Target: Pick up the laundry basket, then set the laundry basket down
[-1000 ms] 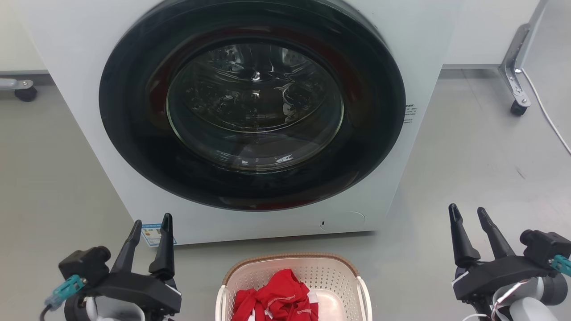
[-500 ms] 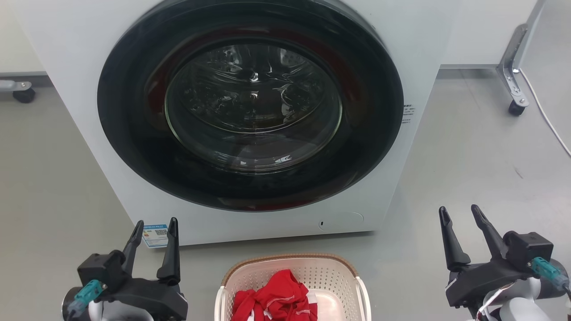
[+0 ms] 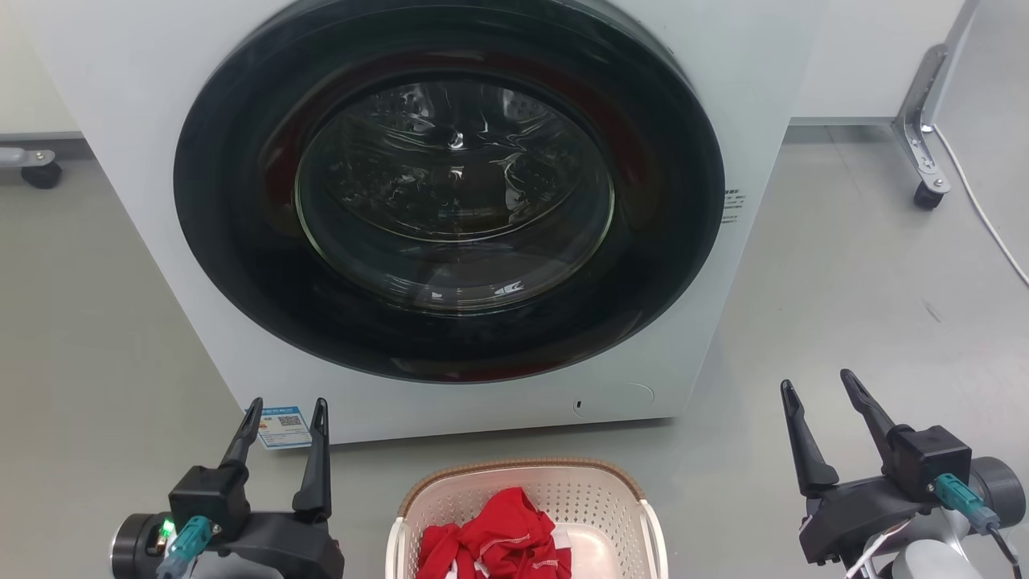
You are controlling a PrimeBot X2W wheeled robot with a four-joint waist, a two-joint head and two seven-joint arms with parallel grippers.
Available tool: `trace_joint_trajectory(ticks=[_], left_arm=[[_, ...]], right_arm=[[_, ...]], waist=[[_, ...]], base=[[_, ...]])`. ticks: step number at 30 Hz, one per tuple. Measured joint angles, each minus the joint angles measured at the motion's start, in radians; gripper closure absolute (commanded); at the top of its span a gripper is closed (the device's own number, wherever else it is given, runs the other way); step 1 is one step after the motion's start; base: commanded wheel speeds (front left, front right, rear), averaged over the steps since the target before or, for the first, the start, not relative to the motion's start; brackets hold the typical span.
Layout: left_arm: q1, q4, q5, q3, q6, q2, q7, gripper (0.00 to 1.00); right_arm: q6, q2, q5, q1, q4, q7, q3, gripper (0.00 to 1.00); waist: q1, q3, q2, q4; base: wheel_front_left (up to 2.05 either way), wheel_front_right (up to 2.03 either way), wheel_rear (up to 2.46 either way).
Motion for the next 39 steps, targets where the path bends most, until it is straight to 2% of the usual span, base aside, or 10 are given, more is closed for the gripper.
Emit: trace_joint_trajectory(ticks=[4,9,18,39], left_arm=[[-0.001,0.007,0.008,-0.003,0.001,0.0,-0.002,0.0],[-0.001,0.011,0.007,-0.002,0.001,0.0,-0.002,0.0],[-0.005,0.017,0.002,-0.002,0.0,-0.002,-0.002,0.0],[-0.012,0.031,-0.003,-0.005,-0.002,-0.004,-0.002,0.0]], right_arm=[[0.002,-0.001,-0.003,-0.004,0.005,-0.001,-0.005,0.0],[0.02,0.005,0.03,-0.004,0.01,-0.001,-0.021,0.0],[0.072,0.045,0.091,-0.004,0.024,-0.001,-0.034,0.0],[0.107,0.054,0.093,-0.004,0.058,-0.001,-0.038,0.0]], waist=[[0.0,0.0,0.0,0.0],[0.0,-0.001,0.0,0.001],[0.0,-0.001,0.0,0.001],[0.0,0.0,0.0,0.004]], base=[[0.0,0.0,0.0],[0.0,0.0,0.0],[0.0,0.0,0.0],[0.0,0.0,0.0]])
